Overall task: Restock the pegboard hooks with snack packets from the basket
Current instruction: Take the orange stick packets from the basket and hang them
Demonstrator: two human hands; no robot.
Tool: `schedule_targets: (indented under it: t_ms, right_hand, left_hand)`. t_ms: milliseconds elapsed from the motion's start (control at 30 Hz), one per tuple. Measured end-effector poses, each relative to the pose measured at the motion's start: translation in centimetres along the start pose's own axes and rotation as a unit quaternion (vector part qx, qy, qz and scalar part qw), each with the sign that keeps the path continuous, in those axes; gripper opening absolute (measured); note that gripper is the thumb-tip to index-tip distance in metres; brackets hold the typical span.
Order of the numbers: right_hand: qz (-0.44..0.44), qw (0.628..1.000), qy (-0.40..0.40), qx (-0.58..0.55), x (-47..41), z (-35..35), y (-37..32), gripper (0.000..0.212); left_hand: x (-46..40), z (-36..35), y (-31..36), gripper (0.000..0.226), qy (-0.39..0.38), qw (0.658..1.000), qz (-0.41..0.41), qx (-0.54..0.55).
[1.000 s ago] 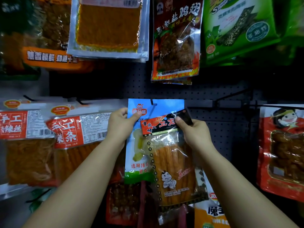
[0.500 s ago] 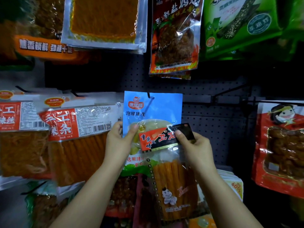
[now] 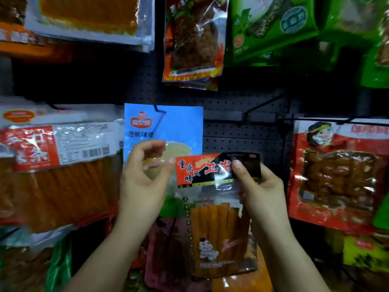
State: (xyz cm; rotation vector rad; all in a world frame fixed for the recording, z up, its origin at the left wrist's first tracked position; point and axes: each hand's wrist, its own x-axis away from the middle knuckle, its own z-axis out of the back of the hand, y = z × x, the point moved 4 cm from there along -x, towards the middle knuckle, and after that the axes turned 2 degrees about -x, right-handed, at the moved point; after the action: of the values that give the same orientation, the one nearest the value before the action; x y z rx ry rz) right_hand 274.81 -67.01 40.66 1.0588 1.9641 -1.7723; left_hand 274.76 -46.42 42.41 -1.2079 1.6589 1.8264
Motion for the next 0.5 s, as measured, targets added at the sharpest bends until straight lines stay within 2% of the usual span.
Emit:
schedule_targets:
  t_ms: [133, 200, 300, 400, 500]
  right_hand:
    - [0.039, 0.999, 0.016, -0.005, -0.5, 2.5, -2.8, 0.014]
    - [0.065, 0.998, 0.015, 0.000, -1.1, 3.4, -3.9, 0.012]
    - [0.114, 0.993, 0.020, 0.021, -2.3, 4.8, -5.3, 0.008]
    - [0.176, 0.981, 0.058, 0.062, -3.9, 6.8, -7.1, 0.010]
    - [0.168, 0.979, 0.075, 0.083, -6.0, 8.0, -8.5, 0.019]
  left_hand:
    - [-0.2, -4.5, 2.0, 0.046, -0.125, 0.988, 0.050, 0.076]
    - [-0.3, -6.8, 2.9, 0.040, -0.161, 0.980, 0.059, 0.105]
    - [-0.9, -8.9, 4.5, 0.007, -0.126, 0.984, 0.018, 0.125]
    - [-2.0, -10.4, 5.9, 0.011, -0.111, 0.985, -0.036, 0.127]
    - [-3.2, -12.1, 7.0, 0.016, -0.133, 0.981, -0.058, 0.125]
